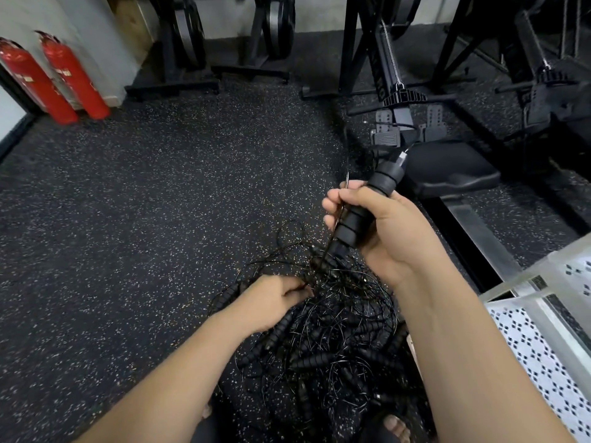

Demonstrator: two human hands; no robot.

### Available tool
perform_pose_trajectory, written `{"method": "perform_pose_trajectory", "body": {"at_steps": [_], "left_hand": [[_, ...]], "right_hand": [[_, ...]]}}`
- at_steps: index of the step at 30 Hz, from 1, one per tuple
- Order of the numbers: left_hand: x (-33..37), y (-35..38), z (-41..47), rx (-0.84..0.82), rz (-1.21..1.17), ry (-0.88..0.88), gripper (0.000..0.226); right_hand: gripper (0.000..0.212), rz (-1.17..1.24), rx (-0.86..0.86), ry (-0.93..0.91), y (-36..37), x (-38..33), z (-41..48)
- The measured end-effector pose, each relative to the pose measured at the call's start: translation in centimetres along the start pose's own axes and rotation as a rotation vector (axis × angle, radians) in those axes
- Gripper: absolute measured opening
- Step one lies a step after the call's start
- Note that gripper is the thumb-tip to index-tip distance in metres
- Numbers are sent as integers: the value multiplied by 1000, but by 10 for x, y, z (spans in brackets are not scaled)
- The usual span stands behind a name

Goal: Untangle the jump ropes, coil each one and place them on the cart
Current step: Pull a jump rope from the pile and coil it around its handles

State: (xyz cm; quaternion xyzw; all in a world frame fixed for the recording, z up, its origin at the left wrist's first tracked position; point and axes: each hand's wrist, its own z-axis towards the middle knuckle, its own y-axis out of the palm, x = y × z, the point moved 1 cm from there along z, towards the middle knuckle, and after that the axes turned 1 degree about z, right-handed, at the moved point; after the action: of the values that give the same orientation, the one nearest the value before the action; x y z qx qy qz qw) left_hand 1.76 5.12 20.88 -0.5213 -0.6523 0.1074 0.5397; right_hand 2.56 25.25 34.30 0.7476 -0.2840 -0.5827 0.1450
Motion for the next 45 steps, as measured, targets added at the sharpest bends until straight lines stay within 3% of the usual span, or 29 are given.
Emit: {"method": "perform_pose_trajectory", "body": {"at_steps": [2, 7, 16, 23, 26, 30, 32, 35, 39, 45], "left_hand": [[8, -9, -6, -4, 20, 27, 25], [21, -37, -16, 162, -126, 87, 22], [35, -79, -32, 493, -682, 63, 25], [23, -97, -34, 534, -1028, 47, 29], [14, -100, -29, 591, -1127, 36, 28], [-2, -97, -20, 742, -1051, -51, 27], [-6, -95, -17, 770, -1006, -95, 31], [-2, -91, -19, 654, -974, -151, 46], [13, -72, -21, 294, -864, -107, 73], [34, -39, -25, -136, -648, -49, 74]], "right_hand": [[25, -4, 28, -20, -5, 4, 5], [34, -118, 97, 46, -19, 28, 20], [48, -689, -135, 293, -4, 75, 18], [35, -856, -290, 341, 13, 91, 6], [37, -859, -279, 319, 16, 93, 4], [11, -848, -308, 231, 17, 86, 4], [12, -796, -333, 214, 19, 78, 1], [13, -730, -368, 199, 21, 62, -6], [20, -572, -322, 129, 23, 39, -13], [17, -234, -140, 28, 14, 17, -8]]}}
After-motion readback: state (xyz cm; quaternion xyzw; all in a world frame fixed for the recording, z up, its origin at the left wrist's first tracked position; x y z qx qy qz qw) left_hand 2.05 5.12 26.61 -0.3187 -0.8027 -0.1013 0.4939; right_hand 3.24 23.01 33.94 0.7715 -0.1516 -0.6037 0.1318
